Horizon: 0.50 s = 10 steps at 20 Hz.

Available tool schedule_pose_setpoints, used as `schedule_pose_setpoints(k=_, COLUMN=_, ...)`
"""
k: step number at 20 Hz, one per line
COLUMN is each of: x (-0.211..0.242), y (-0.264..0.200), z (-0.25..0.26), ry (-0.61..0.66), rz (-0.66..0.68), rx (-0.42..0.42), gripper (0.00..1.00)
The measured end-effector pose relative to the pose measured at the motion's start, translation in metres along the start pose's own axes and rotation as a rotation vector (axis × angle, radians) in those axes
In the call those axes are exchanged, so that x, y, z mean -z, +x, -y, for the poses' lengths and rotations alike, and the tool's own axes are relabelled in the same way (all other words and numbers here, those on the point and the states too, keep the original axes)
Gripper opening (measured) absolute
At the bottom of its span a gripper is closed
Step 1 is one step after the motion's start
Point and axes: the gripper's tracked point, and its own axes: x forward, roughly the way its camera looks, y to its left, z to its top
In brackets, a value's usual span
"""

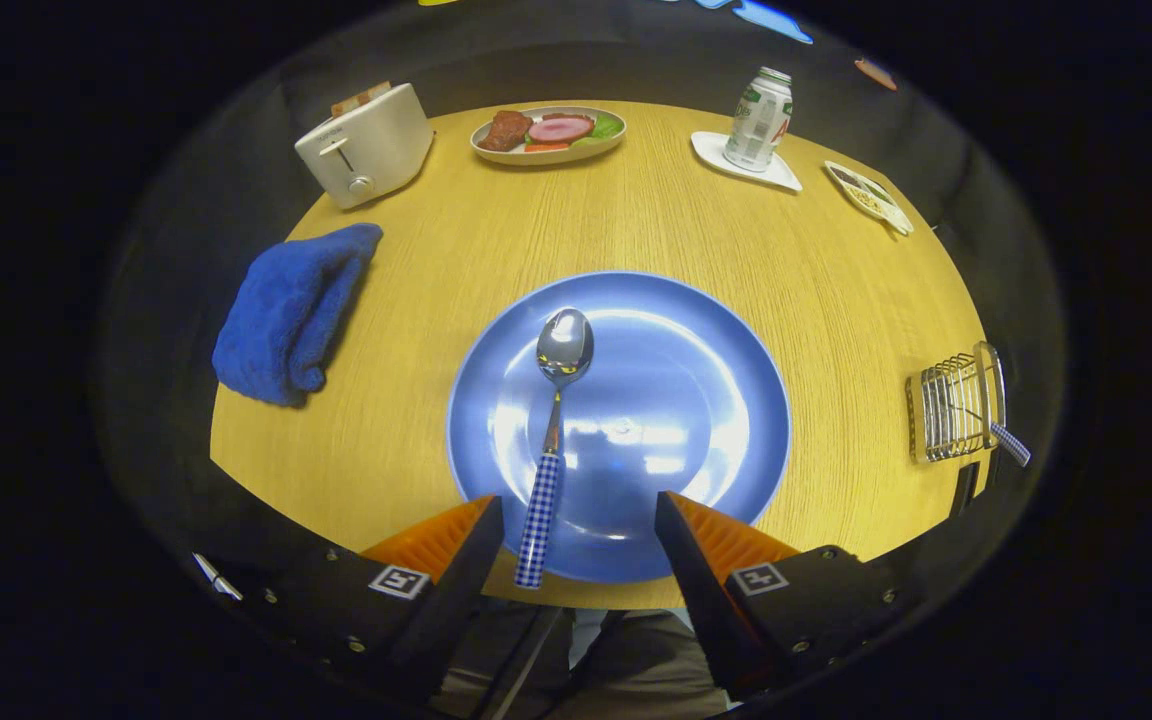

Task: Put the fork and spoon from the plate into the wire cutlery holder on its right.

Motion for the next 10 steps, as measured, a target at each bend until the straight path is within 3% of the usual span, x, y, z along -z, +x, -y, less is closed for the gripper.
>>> schedule_pose_setpoints(k=2, x=0.006, y=0.006, z=0.000, ry=-0.025, rz=-0.042, rx=-0.001, gripper=0.74)
schedule_pose_setpoints(k=6, x=0.012, y=0.021, z=0.000, ry=-0.064, rz=-0.091, rx=-0.013, gripper=0.74)
schedule_pose_setpoints(k=8, x=0.019, y=0.018, z=0.002, ry=-0.080, rz=-0.155, rx=-0.009, gripper=0.24)
schedule_pose_setpoints(k=10, x=0.022, y=0.017, z=0.010, ry=-0.130, rz=-0.192, rx=0.007, gripper=0.28)
